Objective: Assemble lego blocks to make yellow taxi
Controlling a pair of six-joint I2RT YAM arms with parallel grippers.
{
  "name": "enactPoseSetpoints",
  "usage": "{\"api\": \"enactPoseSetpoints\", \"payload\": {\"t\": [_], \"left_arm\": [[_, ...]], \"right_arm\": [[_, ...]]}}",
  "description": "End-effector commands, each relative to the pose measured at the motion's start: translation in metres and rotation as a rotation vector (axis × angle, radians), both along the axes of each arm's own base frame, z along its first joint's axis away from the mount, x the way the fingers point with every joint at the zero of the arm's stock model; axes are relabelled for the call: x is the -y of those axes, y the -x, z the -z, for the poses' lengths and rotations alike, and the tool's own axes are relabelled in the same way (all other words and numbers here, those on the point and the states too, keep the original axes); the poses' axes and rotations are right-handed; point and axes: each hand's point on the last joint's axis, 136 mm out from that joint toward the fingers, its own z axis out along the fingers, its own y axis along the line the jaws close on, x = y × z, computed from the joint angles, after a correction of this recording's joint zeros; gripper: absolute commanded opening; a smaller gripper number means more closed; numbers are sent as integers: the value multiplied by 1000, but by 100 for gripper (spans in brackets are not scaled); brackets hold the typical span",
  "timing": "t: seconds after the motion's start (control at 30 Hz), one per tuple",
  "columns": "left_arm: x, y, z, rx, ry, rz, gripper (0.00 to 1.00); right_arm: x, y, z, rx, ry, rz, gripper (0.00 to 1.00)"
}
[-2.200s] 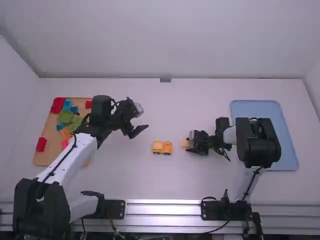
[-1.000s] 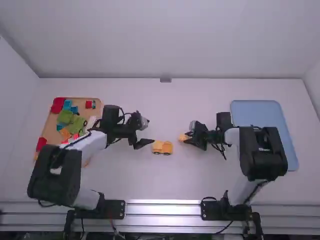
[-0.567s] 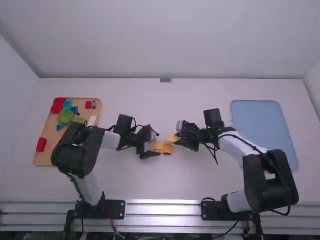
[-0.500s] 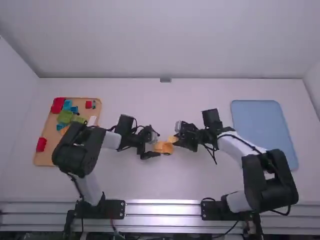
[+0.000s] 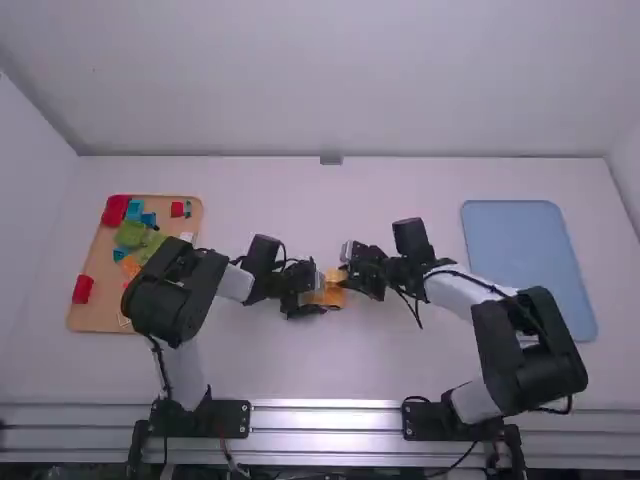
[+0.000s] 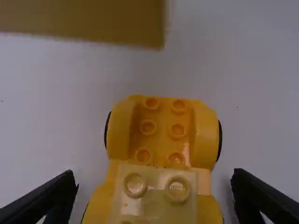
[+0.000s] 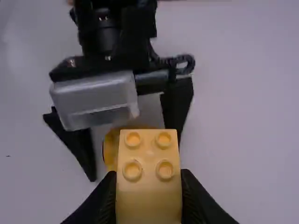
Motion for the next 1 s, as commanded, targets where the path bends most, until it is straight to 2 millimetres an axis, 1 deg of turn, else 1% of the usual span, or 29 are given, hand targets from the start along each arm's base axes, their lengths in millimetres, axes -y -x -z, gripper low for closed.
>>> {"api": "enactPoseSetpoints", "payload": {"t": [0.0, 0.03, 0.17, 0.2, 0.27, 0.3, 0.43, 0.53, 0.67, 0.77, 0.87, 0.97], "left_arm": [[-1, 0, 5, -18, -12, -11, 73], [-1, 0, 6, -16, -17, -11, 67], [-2, 0, 8, -16, -29, -18, 61], [-2, 0, 8, -17, -29, -18, 60], [-2, 0, 7, -21, -25, -20, 55], [-2, 0, 8, -33, -24, -27, 55], [-2, 0, 8, -38, -27, -30, 54], [-1, 1, 8, -38, -23, -26, 55], [-2, 1, 8, -42, -25, -29, 55], [1, 7, 7, -65, -13, -10, 56], [0, 9, 8, -71, -12, -9, 55], [0, 12, 10, -75, -14, -5, 55]], "right_arm": [[4, 14, 16, -92, -29, -5, 21], [6, 15, 18, -89, -30, -12, 21], [9, 17, 29, -110, -14, -6, 22], [8, 17, 30, -111, -14, -6, 22], [6, 18, 35, -115, -6, -13, 22], [6, 16, 40, -113, -3, -11, 22], [7, 14, 47, -122, -1, -2, 22], [11, 10, 50, -117, 6, 13, 22], [11, 9, 51, -114, 15, 16, 22], [6, 13, 54, -72, 40, -23, 22], [3, 14, 57, -52, 65, -30, 22], [-2, 19, 59, -21, 78, -70, 22]]}}
